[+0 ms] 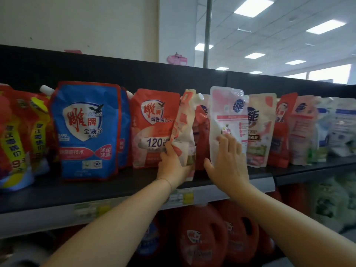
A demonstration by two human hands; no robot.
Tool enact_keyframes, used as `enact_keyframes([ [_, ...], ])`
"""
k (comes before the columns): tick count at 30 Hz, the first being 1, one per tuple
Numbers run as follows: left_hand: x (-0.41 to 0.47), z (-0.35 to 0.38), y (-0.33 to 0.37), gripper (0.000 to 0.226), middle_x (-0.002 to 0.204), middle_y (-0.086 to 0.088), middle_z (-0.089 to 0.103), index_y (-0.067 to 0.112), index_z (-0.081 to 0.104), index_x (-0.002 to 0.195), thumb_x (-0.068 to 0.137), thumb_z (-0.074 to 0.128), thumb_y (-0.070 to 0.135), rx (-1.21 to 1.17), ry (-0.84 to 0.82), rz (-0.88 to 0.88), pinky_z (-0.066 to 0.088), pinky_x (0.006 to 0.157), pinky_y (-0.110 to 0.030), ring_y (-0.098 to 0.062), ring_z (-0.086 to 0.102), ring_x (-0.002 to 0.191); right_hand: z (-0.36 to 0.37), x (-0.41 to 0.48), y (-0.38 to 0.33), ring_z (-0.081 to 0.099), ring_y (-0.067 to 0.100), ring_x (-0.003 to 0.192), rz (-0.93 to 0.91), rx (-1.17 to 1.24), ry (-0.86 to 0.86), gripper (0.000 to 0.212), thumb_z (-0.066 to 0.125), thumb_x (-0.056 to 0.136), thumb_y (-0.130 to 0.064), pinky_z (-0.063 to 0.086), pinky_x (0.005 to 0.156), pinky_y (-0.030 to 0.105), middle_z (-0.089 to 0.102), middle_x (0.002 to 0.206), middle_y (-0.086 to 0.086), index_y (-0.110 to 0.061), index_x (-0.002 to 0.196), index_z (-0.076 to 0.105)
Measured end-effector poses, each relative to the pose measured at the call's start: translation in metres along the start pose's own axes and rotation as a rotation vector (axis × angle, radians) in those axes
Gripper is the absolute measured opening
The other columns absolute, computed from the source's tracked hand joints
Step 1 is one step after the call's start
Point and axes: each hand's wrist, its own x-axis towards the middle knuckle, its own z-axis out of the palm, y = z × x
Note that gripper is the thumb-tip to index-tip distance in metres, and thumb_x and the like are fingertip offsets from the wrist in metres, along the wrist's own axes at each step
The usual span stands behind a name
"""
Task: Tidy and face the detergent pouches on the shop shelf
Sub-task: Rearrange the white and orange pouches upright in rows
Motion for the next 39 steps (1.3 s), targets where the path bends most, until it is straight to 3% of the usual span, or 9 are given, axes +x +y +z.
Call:
enact_keyframes([
  [3,0.007,-0.008,-0.004,0.102,0.14,-0.01,0.04,0.021,0.002,0.145,0.076,0.076,0.037,-0.049,-0.067,-0.023,0.045,0.101,-0.039,-0.029,0.046,0.124,0.007,0.005,-0.005,0.006,0.034,0.142,0.317,0.22,-0.103,0.102,0.071,0.079,-0.043,0.025,0.109,0.056,-0.007,0.155,0.009,-0.02,0.147,-0.001],
  [7,0.014,-0.04,-0.016,0.107,0.147,-0.006,0.033,0.011,-0.011,0.15,0.083,0.073,0.018,-0.086,-0.186,-0.072,0.035,0.092,-0.023,-0.025,0.037,0.132,0.021,0.015,-0.013,-0.007,0.039,0.144,0.486,0.367,-0.155,0.119,0.076,0.076,-0.042,0.02,0.107,0.064,-0.027,0.154,0.007,-0.03,0.147,-0.019],
  [12,0.025,-0.071,-0.046,0.11,0.142,-0.003,0.044,0.023,0.003,0.151,0.073,0.081,0.012,-0.227,-0.134,-0.118,0.037,0.11,-0.039,-0.026,0.043,0.131,0.023,0.028,-0.012,-0.014,0.043,0.143,0.677,0.409,-0.189,0.12,0.079,0.074,-0.035,0.005,0.11,0.065,-0.029,0.153,0.01,-0.043,0.143,-0.02],
  [16,0.01,-0.059,-0.04,0.097,0.134,-0.006,0.039,0.014,0.021,0.139,0.065,0.085,0.012,-0.161,0.195,0.003,0.039,0.106,-0.035,-0.022,0.042,0.125,0.025,0.029,-0.007,-0.016,0.043,0.142,0.703,0.443,-0.24,0.111,0.067,0.081,-0.022,0.001,0.111,0.062,-0.026,0.155,0.01,-0.042,0.144,-0.022],
  [21,-0.019,-0.039,-0.024,0.039,0.096,-0.001,0.041,0.015,0.04,0.095,0.073,0.071,0.006,0.162,0.571,0.494,0.048,0.069,-0.031,-0.018,0.047,0.085,0.029,0.025,-0.003,-0.017,0.042,0.142,0.663,0.497,-0.212,0.106,0.059,0.081,-0.011,0.0,0.111,0.063,-0.025,0.156,0.01,-0.042,0.145,-0.019],
  [25,-0.023,-0.016,-0.005,0.024,0.093,0.004,0.044,0.016,0.047,0.094,0.077,0.063,0.01,0.331,0.354,0.672,0.046,0.071,-0.029,-0.015,0.046,0.084,0.03,0.024,0.012,-0.006,0.039,0.144,0.614,0.586,-0.129,0.094,0.053,0.082,-0.009,0.006,0.112,0.062,-0.012,0.159,0.008,-0.04,0.149,-0.005],
  [31,0.002,0.024,0.014,0.028,0.105,0.002,0.044,0.018,0.044,0.1,0.081,0.065,0.018,0.071,0.065,0.332,0.039,0.082,-0.027,-0.015,0.046,0.094,0.03,0.027,0.055,0.055,0.023,0.112,0.592,1.088,0.142,0.078,0.048,0.076,0.0,0.053,0.088,0.044,0.049,0.133,0.001,-0.037,0.143,0.034],
  [34,0.015,0.044,0.019,0.028,0.109,-0.005,0.053,0.017,0.047,0.099,0.08,0.068,0.018,-0.092,0.018,0.208,0.04,0.082,-0.025,-0.016,0.052,0.095,0.014,0.031,0.077,0.06,0.015,0.085,0.633,1.291,0.179,0.069,0.04,0.082,0.016,0.054,0.062,0.024,0.058,0.11,0.003,-0.021,0.14,0.043],
  [39,0.033,0.073,0.031,0.027,0.109,-0.008,0.053,0.011,0.05,0.099,0.081,0.067,0.022,-0.097,0.021,0.113,0.045,0.086,-0.034,-0.024,0.053,0.1,0.0,0.034,0.103,0.059,0.025,0.087,0.759,1.468,0.215,0.058,0.037,0.076,0.02,0.053,0.066,0.034,0.059,0.095,0.005,-0.011,0.122,0.054],
])
